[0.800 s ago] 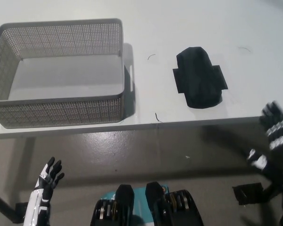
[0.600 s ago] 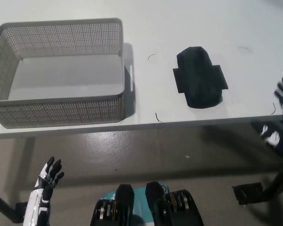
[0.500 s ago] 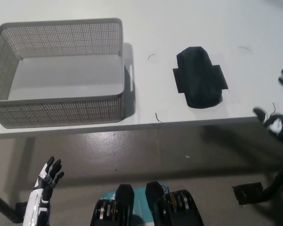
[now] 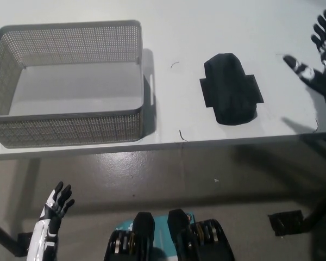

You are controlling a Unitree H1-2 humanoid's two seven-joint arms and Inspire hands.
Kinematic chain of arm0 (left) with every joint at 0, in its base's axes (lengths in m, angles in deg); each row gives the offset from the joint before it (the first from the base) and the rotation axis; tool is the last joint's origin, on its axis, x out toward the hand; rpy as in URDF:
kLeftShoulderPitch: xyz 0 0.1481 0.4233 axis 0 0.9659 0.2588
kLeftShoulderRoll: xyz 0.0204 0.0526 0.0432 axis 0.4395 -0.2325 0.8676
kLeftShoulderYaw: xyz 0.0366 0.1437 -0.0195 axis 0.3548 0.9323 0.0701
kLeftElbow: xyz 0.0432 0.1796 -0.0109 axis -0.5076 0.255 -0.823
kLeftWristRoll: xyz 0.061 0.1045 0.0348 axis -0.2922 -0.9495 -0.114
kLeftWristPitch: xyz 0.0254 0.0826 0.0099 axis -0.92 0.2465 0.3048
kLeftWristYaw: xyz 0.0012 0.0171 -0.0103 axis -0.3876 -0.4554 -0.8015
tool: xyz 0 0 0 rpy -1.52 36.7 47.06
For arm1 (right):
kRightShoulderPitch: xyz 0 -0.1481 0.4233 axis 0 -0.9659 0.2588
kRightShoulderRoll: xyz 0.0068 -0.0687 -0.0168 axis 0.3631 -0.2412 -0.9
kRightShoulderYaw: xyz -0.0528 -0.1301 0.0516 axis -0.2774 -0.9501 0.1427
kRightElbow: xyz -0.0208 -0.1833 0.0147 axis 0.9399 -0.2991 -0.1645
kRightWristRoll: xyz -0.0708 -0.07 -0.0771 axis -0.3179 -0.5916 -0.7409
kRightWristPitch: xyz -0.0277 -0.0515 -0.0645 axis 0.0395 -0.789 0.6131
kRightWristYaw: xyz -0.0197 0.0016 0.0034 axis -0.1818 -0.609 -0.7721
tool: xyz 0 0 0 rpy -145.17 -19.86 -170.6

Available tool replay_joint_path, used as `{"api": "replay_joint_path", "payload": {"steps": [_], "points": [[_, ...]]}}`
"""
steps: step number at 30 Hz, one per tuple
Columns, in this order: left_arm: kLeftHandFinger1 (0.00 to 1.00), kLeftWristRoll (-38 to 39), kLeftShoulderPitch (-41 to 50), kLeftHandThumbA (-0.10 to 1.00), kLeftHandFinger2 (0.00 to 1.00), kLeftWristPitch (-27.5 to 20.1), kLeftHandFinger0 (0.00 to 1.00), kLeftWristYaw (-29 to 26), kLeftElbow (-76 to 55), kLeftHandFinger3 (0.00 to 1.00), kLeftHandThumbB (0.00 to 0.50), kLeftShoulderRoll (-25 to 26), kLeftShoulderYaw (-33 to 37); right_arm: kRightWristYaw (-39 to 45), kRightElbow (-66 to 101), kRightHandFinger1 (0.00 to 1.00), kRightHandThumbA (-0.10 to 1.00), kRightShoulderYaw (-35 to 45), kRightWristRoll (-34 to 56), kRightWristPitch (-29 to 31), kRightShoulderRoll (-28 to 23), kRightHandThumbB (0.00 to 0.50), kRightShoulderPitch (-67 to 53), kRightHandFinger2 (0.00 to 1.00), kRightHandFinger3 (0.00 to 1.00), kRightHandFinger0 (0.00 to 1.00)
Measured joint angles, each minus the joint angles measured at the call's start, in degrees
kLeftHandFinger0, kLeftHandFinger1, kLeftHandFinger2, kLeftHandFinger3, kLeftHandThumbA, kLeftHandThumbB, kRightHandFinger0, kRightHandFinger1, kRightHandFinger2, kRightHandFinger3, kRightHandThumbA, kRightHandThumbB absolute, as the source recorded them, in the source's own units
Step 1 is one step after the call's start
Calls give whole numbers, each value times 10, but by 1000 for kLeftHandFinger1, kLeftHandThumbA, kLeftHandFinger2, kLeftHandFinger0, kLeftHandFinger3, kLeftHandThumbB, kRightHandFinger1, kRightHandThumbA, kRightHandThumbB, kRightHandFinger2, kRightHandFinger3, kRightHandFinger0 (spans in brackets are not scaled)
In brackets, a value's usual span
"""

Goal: Use the right hand to push the pencil case on the right hand side to the container on the left side

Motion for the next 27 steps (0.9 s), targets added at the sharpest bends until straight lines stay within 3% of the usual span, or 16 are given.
{"api": "replay_joint_path", "payload": {"steps": [2, 3, 6, 12, 18, 22, 23, 24, 27], "points": [[1000, 0, 0, 958, 1000, 0, 1000, 2, 0, 1000, 184, 0, 0, 4, -48, 1000, 1000, -2, 0, 1, -3, 211, 30, 1000, 1000, 1000], [1000, 0, 0, 959, 1000, 0, 1000, 3, -1, 1000, 175, 0, 0, 6, -72, 1000, 1000, -3, 0, 2, -4, 271, 42, 1000, 1000, 1000], [1000, 0, 2, 956, 1000, 0, 1000, 4, -3, 1000, 173, 0, 0, 12, -150, 1000, 1000, -4, 0, 6, -5, 297, 84, 1000, 1000, 1000], [1000, 0, 4, 929, 1000, 0, 1000, 6, -5, 1000, 191, 0, 1, 15, -282, 1000, 1000, -12, -7, 26, -5, 235, 153, 1000, 1000, 1000], [1000, 1, 4, 927, 1000, 0, 1000, 11, -9, 1000, 187, -1, 3, 16, -395, 1000, 1000, -20, -15, 50, -5, 341, 204, 1000, 1000, 1000], [1000, 1, 4, 930, 1000, 0, 1000, 12, -11, 1000, 182, -2, 4, 15, -455, 1000, 1000, -22, -20, 63, -1, 285, 231, 1000, 1000, 1000], [1000, 1, 4, 930, 1000, 0, 1000, 12, -12, 1000, 182, -2, 4, 15, -470, 1000, 1000, -22, -22, 68, 2, 236, 237, 1000, 1000, 1000], [1000, 1, 5, 929, 1000, 0, 1000, 12, -13, 1000, 179, -2, 5, 15, -480, 1000, 1000, -22, -23, 70, 3, 276, 240, 1000, 1000, 1000], [1000, 2, 6, 928, 1000, 0, 1000, 13, -18, 1000, 184, -2, 4, 13, -510, 1000, 1000, -25, -26, 74, 12, 300, 246, 1000, 1000, 1000]]}}
